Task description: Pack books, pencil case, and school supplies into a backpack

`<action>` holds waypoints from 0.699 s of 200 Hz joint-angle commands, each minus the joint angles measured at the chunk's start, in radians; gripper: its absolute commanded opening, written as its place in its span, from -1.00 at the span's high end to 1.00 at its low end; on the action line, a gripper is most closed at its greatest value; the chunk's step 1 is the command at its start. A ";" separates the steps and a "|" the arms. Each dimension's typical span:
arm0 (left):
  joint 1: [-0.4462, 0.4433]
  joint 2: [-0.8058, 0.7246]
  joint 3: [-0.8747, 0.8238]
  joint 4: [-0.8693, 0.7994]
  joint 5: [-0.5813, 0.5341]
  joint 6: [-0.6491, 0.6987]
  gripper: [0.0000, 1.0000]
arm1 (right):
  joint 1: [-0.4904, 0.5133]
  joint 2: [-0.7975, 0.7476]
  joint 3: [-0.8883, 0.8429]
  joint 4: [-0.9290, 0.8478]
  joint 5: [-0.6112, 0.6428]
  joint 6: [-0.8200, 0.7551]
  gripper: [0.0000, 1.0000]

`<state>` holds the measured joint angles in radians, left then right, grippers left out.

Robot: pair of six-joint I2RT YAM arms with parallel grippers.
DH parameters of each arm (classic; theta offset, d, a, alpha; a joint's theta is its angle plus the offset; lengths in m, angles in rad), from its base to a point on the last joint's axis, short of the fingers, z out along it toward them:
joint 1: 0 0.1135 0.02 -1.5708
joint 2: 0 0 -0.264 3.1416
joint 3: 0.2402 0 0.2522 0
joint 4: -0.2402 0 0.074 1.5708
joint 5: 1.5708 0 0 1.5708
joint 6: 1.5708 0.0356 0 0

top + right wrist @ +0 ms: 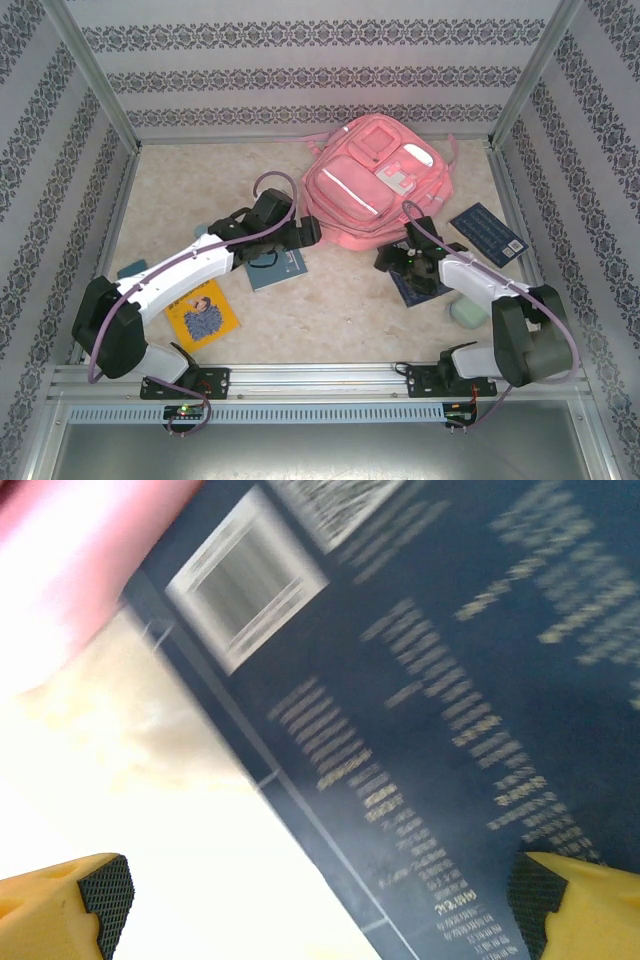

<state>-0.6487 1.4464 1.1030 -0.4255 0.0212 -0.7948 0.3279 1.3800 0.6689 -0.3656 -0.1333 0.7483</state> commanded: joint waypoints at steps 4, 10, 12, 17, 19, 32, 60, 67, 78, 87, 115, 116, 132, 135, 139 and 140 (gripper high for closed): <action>-0.016 -0.032 -0.018 0.002 -0.027 -0.022 -0.97 | 0.116 0.064 0.007 0.039 -0.107 0.165 -0.96; -0.016 -0.035 -0.023 0.004 -0.028 -0.025 -0.97 | 0.142 0.071 0.018 0.050 -0.108 0.190 -0.96; -0.016 -0.036 -0.025 0.005 -0.029 -0.025 -0.97 | 0.150 0.073 0.021 0.053 -0.108 0.198 -0.96; -0.017 -0.040 -0.029 0.006 -0.031 -0.028 -0.97 | 0.172 0.078 0.031 0.061 -0.106 0.215 -0.96; -0.017 -0.041 -0.032 0.007 -0.033 -0.030 -0.97 | 0.182 0.081 0.037 0.063 -0.105 0.220 -0.96; -0.017 -0.051 -0.045 0.011 -0.036 -0.035 -0.97 | 0.236 0.106 0.079 0.071 -0.097 0.244 -0.96; -0.018 -0.054 -0.068 0.024 -0.030 -0.051 -0.96 | 0.323 0.173 0.191 0.060 -0.110 0.239 -0.96; -0.019 -0.054 -0.071 0.027 -0.027 -0.058 -0.96 | 0.337 0.182 0.217 0.045 -0.111 0.229 -0.96; -0.021 -0.054 -0.078 0.033 -0.024 -0.069 -0.96 | 0.350 0.176 0.246 0.014 -0.101 0.209 -0.96; -0.025 -0.054 -0.086 0.044 -0.019 -0.077 -0.96 | 0.352 0.156 0.253 -0.011 -0.077 0.191 -0.96; -0.055 -0.042 -0.125 0.131 -0.003 -0.106 -0.97 | 0.327 0.059 0.234 -0.099 0.024 0.106 -0.94; -0.058 -0.041 -0.127 0.135 -0.003 -0.108 -0.97 | 0.324 0.056 0.232 -0.100 0.026 0.101 -0.94; -0.075 -0.013 -0.142 0.180 0.019 -0.135 -0.97 | 0.292 -0.003 0.198 -0.144 0.077 0.044 -0.90; -0.077 -0.006 -0.144 0.184 0.026 -0.139 -0.97 | 0.285 -0.014 0.190 -0.147 0.082 0.035 -0.89; -0.082 0.002 -0.142 0.189 0.032 -0.145 -0.97 | 0.274 -0.030 0.174 -0.150 0.089 0.022 -0.89; -0.083 0.004 -0.142 0.191 0.034 -0.146 -0.97 | 0.270 -0.033 0.171 -0.152 0.090 0.020 -0.89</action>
<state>-0.6998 1.4162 0.9787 -0.3363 0.0227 -0.8837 0.6437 1.4334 0.8921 -0.4141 -0.1467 0.8673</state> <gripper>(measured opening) 0.985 0.948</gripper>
